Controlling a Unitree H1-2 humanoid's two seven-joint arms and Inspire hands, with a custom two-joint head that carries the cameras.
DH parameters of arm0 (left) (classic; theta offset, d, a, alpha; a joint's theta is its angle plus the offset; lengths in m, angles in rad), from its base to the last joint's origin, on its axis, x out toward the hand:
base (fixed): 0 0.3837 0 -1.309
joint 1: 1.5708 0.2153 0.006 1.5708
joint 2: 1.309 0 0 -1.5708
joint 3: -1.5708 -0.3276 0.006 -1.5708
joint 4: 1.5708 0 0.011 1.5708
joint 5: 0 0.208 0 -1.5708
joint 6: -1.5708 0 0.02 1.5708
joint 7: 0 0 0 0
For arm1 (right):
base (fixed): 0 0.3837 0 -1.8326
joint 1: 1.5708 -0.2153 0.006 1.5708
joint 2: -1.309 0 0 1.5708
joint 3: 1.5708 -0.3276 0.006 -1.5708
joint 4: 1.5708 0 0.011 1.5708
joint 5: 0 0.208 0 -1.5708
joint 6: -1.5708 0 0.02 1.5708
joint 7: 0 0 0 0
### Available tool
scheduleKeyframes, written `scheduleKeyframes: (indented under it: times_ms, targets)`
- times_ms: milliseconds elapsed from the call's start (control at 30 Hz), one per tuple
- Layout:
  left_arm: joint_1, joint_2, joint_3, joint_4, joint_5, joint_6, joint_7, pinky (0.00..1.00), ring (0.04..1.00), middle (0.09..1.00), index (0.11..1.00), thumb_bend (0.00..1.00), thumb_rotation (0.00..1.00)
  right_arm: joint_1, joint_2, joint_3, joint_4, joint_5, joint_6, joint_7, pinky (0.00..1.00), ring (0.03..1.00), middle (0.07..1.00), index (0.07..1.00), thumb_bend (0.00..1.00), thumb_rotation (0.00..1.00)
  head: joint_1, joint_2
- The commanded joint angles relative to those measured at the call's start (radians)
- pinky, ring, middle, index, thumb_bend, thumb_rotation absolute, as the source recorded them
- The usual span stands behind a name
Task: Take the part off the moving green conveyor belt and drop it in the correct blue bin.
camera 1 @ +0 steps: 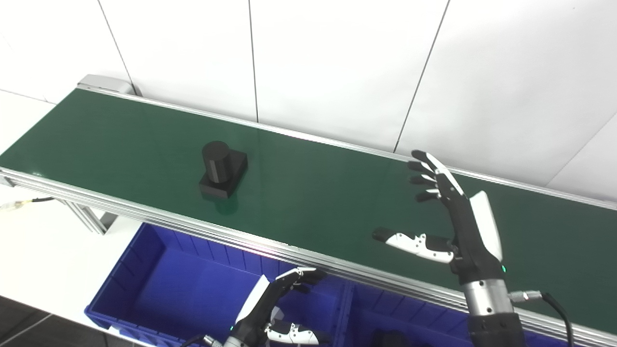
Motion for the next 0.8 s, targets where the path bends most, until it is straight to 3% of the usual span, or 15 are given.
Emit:
scheduleKeyframes:
  times_ms: [0, 200, 767]
  targets:
    - [-0.02, 0.003, -0.009, -0.017, 0.018, -0.038, 0.032, 0.68, 0.744, 0.767, 0.739, 0.92, 0.34, -0.05, 0.016, 0.009, -0.003, -0.014, 0.039, 0.0, 0.61, 0.754, 0.822, 0.885, 0.81, 0.36, 0.0, 0.001]
    - [-0.025, 0.007, -0.022, -0.016, 0.013, -0.038, 0.045, 0.69, 0.745, 0.764, 0.738, 0.92, 0.33, -0.127, 0.015, 0.051, 0.068, -0.095, 0.074, -0.005, 0.66, 0.776, 0.837, 0.892, 0.81, 0.43, -0.009, 0.002]
    - [-0.03, 0.018, -0.06, -0.031, 0.022, -0.038, 0.08, 0.69, 0.744, 0.762, 0.734, 0.91, 0.31, -0.3, 0.052, 0.144, 0.265, -0.14, 0.139, 0.005, 0.7, 0.815, 0.853, 0.893, 0.86, 0.5, -0.024, 0.006]
